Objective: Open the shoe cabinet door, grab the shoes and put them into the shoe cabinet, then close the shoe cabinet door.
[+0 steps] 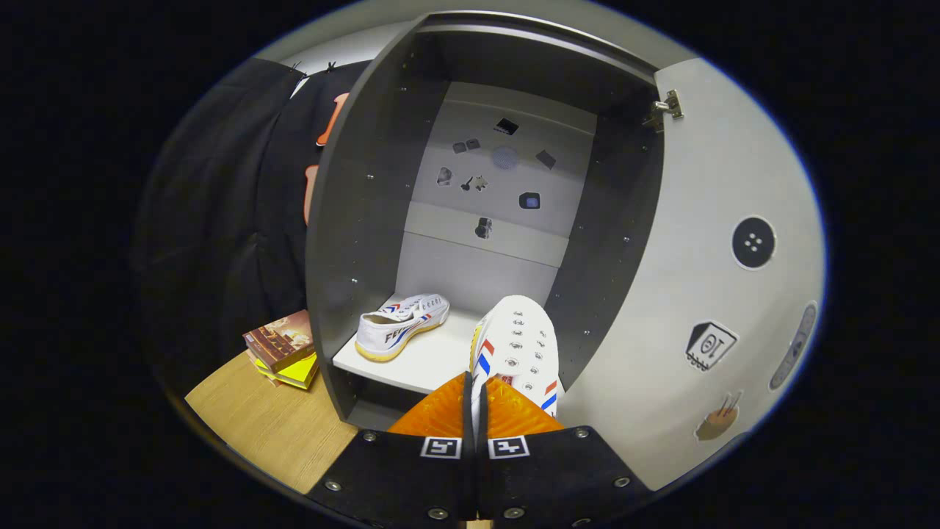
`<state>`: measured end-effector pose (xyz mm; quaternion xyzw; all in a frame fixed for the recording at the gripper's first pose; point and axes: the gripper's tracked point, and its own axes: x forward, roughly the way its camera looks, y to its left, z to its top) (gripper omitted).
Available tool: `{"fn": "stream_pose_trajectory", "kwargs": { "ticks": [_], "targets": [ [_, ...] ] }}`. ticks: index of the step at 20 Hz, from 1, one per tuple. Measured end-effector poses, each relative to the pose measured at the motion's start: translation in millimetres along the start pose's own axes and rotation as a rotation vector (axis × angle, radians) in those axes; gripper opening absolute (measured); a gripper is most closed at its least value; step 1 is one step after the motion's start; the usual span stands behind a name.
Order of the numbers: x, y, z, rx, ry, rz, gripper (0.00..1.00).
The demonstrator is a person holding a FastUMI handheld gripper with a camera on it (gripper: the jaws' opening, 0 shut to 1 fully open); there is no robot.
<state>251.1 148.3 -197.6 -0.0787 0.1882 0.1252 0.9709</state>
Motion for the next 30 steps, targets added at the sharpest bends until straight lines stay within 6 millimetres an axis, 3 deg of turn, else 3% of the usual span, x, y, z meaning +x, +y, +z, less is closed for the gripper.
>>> {"fn": "stream_pose_trajectory", "kwargs": {
  "ticks": [4, 8, 13, 15, 18, 21, 23, 25, 26, 28, 30],
  "targets": [
    [66, -6, 0, 0.005, 0.025, 0.017, 0.0],
    [126, -12, -18, 0.052, 0.097, 0.016, 0.0],
    [178, -17, -25, 0.026, 0.085, -0.008, 0.0],
    [189, -21, -29, -0.003, 0.091, -0.023, 0.0],
    [197, -16, -37, 0.009, 0.107, -0.016, 0.01],
    [192, -17, -39, -0.012, 0.108, -0.022, 0.09],
    [182, -12, -32, -0.003, 0.07, -0.017, 0.23],
    [162, -17, -32, 0.013, 0.066, -0.041, 0.45],
    [152, -13, -30, 0.041, 0.053, -0.035, 0.63],
    [125, -4, -28, 0.111, 0.025, -0.009, 0.81],
    [95, -5, -24, 0.155, -0.014, -0.025, 0.9]
  ]
}}
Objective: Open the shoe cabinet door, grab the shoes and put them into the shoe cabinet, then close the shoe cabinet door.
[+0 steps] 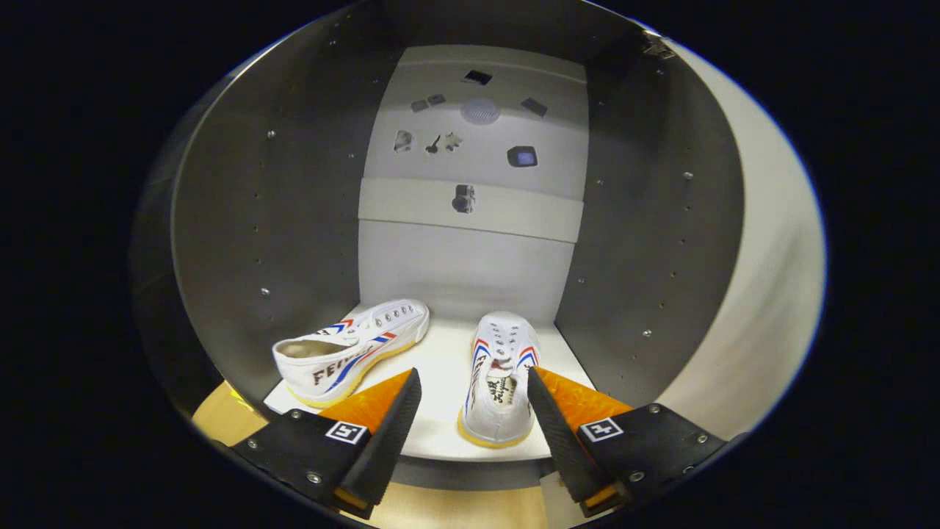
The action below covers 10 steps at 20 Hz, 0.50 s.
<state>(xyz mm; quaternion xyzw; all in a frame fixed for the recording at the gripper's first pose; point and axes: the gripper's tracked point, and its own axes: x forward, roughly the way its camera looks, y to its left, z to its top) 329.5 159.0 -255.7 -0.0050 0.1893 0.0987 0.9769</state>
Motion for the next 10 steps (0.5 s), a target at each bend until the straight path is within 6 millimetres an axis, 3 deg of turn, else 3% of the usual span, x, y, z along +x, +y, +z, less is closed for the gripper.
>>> {"fn": "stream_pose_trajectory", "kwargs": {
  "ticks": [4, 7, 10],
  "targets": [
    [-69, 8, -6, 0.074, -0.06, -0.028, 0.94],
    [-111, 26, -13, 0.085, -0.057, 0.037, 0.94],
    [-153, 32, -16, 0.067, -0.087, 0.055, 0.94]
  ]
}}
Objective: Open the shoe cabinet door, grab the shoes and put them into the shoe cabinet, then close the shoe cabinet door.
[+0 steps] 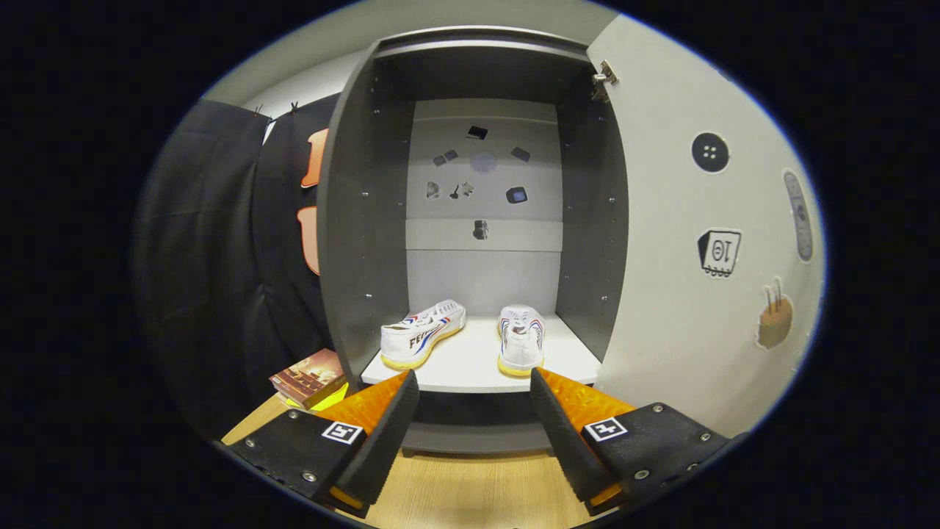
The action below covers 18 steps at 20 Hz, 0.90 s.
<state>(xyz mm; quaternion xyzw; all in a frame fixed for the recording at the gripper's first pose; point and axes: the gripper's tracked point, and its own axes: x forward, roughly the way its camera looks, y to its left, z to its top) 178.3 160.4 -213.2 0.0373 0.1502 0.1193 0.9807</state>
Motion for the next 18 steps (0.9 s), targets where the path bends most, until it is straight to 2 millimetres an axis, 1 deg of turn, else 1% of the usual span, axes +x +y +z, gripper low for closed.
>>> {"fn": "stream_pose_trajectory", "kwargs": {
  "ticks": [2, 6, 9, 10, 14, 18],
  "targets": [
    [-30, 0, -2, -0.033, -0.008, 0.004, 0.94],
    [-91, -10, -1, -0.071, -0.04, -0.022, 0.94],
    [-130, -27, 3, -0.052, -0.067, -0.051, 0.95],
    [-141, -35, 4, -0.052, -0.071, -0.068, 0.95],
    [-192, -77, 8, -0.057, -0.076, -0.167, 0.95],
    [-228, -126, 11, -0.049, -0.087, -0.269, 0.95]
  ]
}}
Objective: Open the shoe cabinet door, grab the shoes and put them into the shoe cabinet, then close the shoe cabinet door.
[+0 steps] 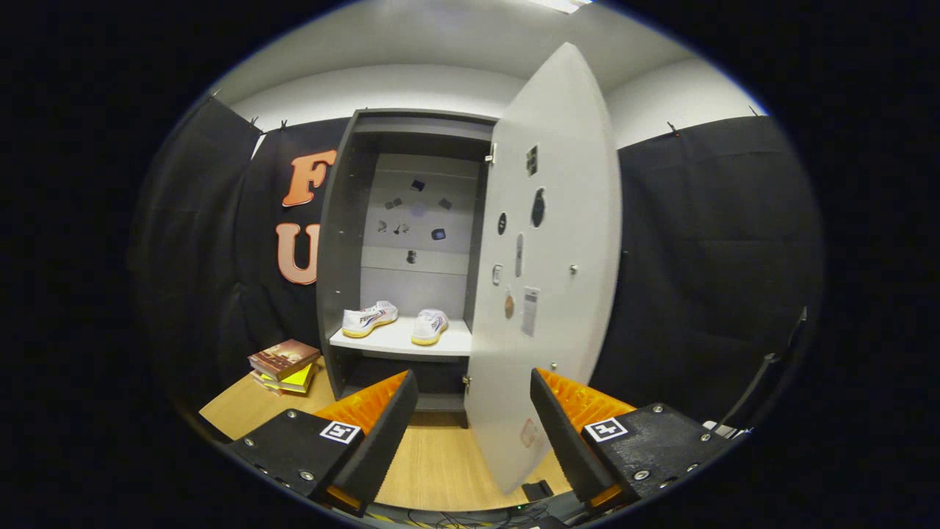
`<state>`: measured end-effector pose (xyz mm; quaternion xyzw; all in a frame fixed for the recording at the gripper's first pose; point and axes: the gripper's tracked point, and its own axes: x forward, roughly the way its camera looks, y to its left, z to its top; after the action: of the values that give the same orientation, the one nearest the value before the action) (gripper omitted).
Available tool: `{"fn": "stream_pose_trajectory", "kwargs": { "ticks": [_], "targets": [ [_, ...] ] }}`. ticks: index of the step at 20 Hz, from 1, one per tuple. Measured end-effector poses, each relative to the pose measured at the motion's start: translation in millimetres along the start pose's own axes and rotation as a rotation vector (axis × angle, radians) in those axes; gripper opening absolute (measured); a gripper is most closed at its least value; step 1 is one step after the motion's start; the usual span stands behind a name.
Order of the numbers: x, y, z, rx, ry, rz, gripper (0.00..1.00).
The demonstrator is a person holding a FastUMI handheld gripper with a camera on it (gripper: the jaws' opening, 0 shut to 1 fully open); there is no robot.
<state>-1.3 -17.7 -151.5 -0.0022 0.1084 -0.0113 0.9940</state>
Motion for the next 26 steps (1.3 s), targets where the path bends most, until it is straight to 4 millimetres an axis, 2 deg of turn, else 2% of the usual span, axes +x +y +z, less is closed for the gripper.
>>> {"fn": "stream_pose_trajectory", "kwargs": {
  "ticks": [2, 5, 7, 9, 11, 13, 15, 16, 21, 23, 26],
  "targets": [
    [-9, -24, 1, -0.005, 0.003, -0.023, 0.95],
    [-12, -63, 0, -0.008, 0.011, -0.05, 0.95],
    [-7, -89, 0, 0.005, 0.013, -0.07, 0.95],
    [2, -106, -4, 0.023, 0.011, -0.081, 0.95],
    [15, -115, -17, 0.035, 0.03, -0.075, 0.95],
    [28, -113, -26, 0.052, 0.049, -0.05, 0.95],
    [35, -102, -34, 0.059, 0.062, -0.007, 0.95],
    [41, -104, -37, 0.046, 0.062, -0.006, 0.95],
    [40, -89, -35, 0.048, 0.072, 0.063, 0.89],
    [38, -75, -34, 0.076, 0.069, 0.093, 0.89],
    [33, -40, -36, 0.135, 0.071, 0.169, 0.88]
  ]
}}
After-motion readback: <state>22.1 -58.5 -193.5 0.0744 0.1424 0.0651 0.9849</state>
